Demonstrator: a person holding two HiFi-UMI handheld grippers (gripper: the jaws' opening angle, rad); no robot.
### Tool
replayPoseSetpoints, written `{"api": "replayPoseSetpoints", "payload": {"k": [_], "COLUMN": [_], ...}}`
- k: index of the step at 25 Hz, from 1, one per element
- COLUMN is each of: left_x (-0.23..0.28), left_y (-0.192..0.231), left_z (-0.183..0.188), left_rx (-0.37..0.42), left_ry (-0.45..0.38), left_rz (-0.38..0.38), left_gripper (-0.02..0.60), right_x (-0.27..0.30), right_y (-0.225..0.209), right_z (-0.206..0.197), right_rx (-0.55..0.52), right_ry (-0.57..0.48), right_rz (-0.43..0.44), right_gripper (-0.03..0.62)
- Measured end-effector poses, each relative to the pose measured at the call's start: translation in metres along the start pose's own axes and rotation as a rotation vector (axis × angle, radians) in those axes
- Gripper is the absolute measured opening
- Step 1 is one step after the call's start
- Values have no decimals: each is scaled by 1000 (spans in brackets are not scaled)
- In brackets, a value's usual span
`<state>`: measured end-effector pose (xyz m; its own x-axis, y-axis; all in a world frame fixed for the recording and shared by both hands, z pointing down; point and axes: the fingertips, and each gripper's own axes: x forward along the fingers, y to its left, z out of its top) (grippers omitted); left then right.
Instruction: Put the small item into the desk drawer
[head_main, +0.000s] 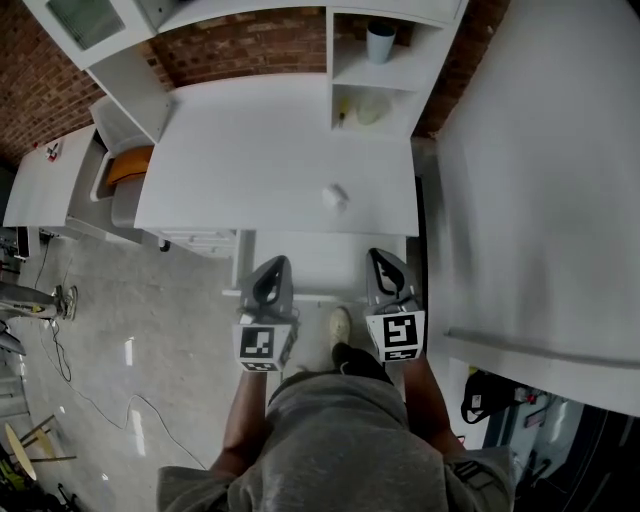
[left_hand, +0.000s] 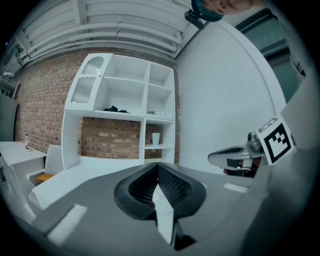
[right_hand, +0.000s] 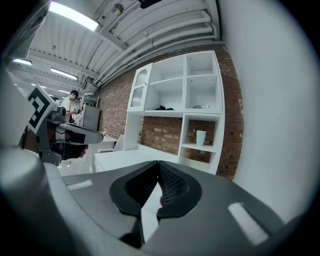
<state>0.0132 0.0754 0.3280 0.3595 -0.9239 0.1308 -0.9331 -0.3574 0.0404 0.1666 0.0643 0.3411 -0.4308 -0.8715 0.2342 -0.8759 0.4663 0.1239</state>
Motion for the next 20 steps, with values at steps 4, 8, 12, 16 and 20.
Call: {"api": "replayPoseSetpoints", "payload": {"k": [4, 8, 12, 16, 20], "left_x": [17, 32, 43, 57, 72], "left_y": [1, 4, 6, 6, 9], "left_z": [-1, -3, -4, -7, -14], "left_rx": [-2, -3, -7, -5, -4], "left_ry": [10, 19, 26, 45, 63], "left_rz": [40, 78, 111, 126, 133], "left_gripper": [12, 12, 12, 12, 12], "right_x": [18, 37, 50, 66, 83], "right_y": [-14, -24, -32, -40, -44], "right_z": [-2, -5, -5, -11, -21], "right_rx": [2, 14, 5, 9, 8], "right_ry": [1, 4, 3, 27, 50], "right_rz": [43, 89, 124, 154, 173], "right_gripper": [3, 3, 3, 3, 3]}}
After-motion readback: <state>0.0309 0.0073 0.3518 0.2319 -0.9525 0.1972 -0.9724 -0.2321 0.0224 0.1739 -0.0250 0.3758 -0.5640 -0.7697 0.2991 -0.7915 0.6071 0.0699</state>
